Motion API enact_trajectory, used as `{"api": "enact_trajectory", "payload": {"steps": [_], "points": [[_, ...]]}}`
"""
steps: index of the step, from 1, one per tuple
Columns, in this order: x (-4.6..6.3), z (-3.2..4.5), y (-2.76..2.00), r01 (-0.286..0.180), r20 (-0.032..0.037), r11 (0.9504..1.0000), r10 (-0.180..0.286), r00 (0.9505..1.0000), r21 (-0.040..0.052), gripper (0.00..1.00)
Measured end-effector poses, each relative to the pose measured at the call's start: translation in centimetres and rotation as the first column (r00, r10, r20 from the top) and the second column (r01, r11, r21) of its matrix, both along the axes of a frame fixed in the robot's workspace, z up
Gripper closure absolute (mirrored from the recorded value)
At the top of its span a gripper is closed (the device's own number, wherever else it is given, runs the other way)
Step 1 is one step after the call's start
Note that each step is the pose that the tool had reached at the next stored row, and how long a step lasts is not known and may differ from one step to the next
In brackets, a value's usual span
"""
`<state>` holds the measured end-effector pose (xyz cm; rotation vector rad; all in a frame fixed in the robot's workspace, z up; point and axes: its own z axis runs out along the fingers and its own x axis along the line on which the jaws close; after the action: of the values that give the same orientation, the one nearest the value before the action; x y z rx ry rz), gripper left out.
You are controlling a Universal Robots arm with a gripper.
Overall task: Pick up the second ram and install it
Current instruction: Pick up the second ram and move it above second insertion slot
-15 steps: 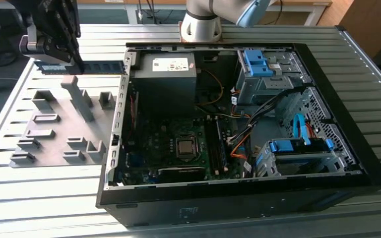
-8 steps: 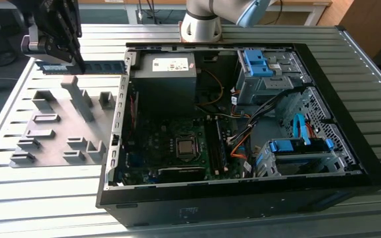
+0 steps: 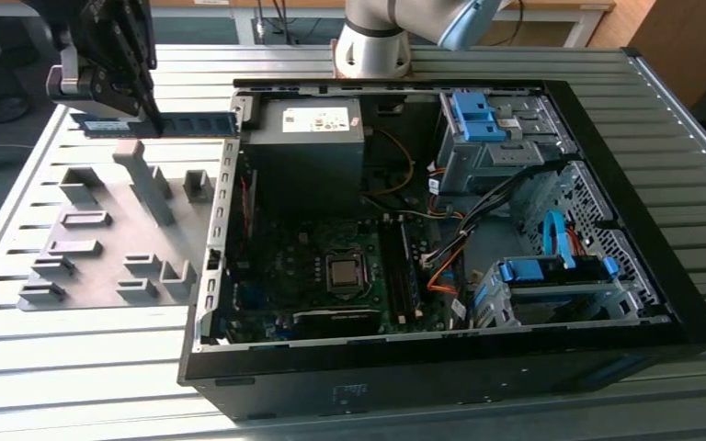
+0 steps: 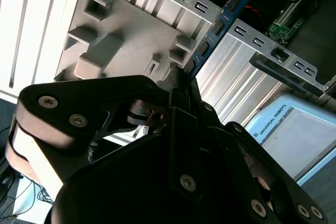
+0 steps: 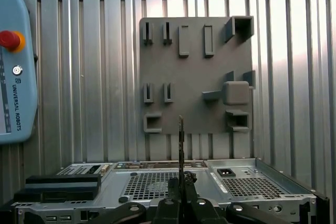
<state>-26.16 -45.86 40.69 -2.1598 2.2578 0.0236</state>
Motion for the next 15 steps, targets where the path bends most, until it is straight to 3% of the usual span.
{"api": "enact_trajectory", "payload": {"steps": [15], "points": [[0.35, 0.00, 0.00, 0.000, 0.0000, 1.0000, 0.000, 1.0000, 0.0000, 0.85]]}}
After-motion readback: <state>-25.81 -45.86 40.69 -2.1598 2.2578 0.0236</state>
